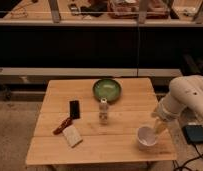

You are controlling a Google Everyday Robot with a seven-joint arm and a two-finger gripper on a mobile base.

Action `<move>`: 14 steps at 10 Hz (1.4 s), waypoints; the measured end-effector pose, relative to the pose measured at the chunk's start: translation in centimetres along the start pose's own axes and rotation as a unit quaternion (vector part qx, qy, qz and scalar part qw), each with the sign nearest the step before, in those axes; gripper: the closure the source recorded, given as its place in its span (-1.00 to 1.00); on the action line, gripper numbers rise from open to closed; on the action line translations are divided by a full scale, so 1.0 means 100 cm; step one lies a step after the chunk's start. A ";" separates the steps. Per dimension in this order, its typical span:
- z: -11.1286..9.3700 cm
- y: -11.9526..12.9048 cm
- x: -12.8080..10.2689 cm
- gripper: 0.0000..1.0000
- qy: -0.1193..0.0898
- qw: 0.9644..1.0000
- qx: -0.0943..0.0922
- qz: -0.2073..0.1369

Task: Place the ceramic cup in the ceramic bowl

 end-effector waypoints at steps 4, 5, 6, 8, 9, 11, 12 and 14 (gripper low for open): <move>0.020 -0.006 -0.001 -0.15 0.002 1.000 -0.011 0.001; 0.023 -0.008 -0.002 -0.15 0.001 1.000 -0.010 0.000; 0.028 -0.009 -0.004 -0.15 0.000 1.000 -0.013 -0.001; 0.036 -0.009 -0.008 -0.15 -0.006 1.000 -0.020 -0.001; 0.041 -0.008 -0.010 -0.15 -0.010 1.000 -0.026 -0.001; 0.055 -0.005 -0.012 -0.12 -0.011 0.999 -0.038 -0.004; 0.060 -0.004 -0.012 0.02 -0.011 0.999 -0.041 -0.005; 0.071 0.000 -0.010 0.42 -0.013 0.999 -0.049 -0.009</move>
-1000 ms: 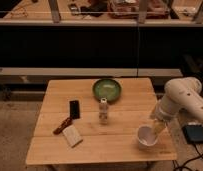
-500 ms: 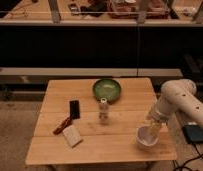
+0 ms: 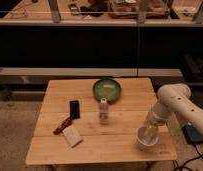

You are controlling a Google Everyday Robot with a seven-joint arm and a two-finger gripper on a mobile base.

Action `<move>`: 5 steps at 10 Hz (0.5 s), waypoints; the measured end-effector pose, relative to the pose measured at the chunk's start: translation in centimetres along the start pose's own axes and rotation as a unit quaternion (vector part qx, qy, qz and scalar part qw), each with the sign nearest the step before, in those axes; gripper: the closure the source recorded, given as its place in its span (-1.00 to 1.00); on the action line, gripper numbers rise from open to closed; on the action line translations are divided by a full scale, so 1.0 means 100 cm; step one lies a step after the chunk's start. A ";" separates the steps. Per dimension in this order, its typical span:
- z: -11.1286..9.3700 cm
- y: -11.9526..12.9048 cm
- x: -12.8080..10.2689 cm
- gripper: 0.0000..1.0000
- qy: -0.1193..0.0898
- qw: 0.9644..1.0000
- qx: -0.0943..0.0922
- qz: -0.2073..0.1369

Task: Place the ceramic cup in the ceramic bowl

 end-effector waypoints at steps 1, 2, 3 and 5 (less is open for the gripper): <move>0.004 0.002 -0.002 0.62 -0.005 1.000 -0.008 -0.001; 0.007 0.008 -0.008 0.86 -0.014 0.999 -0.030 -0.006; 0.005 0.012 -0.014 0.96 -0.020 0.999 -0.044 -0.011; -0.006 0.009 -0.030 1.00 -0.022 0.997 -0.067 -0.025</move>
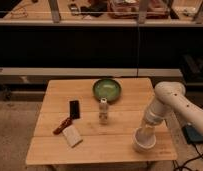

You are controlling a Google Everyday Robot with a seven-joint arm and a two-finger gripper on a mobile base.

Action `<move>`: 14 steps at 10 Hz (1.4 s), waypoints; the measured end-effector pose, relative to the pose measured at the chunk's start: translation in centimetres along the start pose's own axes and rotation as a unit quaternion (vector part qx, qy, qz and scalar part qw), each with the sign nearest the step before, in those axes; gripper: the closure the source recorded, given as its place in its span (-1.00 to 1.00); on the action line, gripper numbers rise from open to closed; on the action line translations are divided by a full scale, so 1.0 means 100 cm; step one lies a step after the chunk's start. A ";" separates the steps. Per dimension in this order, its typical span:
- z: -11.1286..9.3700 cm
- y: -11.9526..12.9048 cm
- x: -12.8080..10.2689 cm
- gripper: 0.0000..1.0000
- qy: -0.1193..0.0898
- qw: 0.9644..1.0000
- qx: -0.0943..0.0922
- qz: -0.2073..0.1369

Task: Place the ceramic cup in the ceramic bowl

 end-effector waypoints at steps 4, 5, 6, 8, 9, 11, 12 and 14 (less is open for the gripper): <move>-0.034 -0.061 -0.040 1.00 0.009 0.999 0.027 0.022; -0.042 -0.079 -0.048 1.00 0.013 0.999 0.042 0.026; -0.051 -0.101 -0.056 1.00 0.018 0.997 0.062 0.032; -0.073 -0.148 -0.065 1.00 0.020 0.992 0.109 0.064; -0.081 -0.162 -0.067 1.00 0.013 0.989 0.121 0.082; -0.094 -0.183 -0.076 1.00 -0.028 0.982 0.128 0.135; -0.098 -0.188 -0.080 1.00 -0.040 0.980 0.129 0.146; -0.112 -0.203 -0.097 1.00 -0.064 0.975 0.133 0.167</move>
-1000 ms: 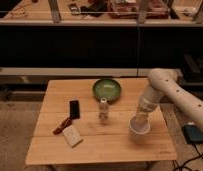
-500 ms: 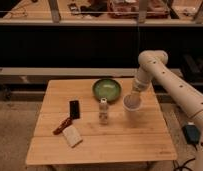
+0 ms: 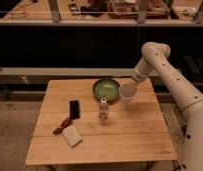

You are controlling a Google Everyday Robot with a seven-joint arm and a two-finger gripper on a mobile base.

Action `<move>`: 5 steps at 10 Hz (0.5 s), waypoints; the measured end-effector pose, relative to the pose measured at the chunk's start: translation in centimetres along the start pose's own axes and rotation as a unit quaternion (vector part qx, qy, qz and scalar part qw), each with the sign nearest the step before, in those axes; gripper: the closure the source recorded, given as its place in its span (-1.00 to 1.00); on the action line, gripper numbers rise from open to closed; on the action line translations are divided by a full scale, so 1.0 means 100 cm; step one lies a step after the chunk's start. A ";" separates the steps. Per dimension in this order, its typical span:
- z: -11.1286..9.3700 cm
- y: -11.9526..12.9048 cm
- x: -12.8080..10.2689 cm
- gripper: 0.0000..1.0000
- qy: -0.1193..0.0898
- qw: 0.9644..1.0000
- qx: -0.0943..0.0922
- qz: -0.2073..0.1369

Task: Place the ceramic cup in the ceramic bowl

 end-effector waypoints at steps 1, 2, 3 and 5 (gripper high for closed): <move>-0.004 -0.005 -0.011 1.00 -0.012 1.000 0.005 0.009; -0.008 -0.011 -0.018 1.00 -0.024 0.999 0.011 0.019; -0.013 -0.018 -0.029 1.00 -0.049 0.998 0.023 0.038; -0.016 -0.022 -0.040 1.00 -0.086 0.993 0.036 0.070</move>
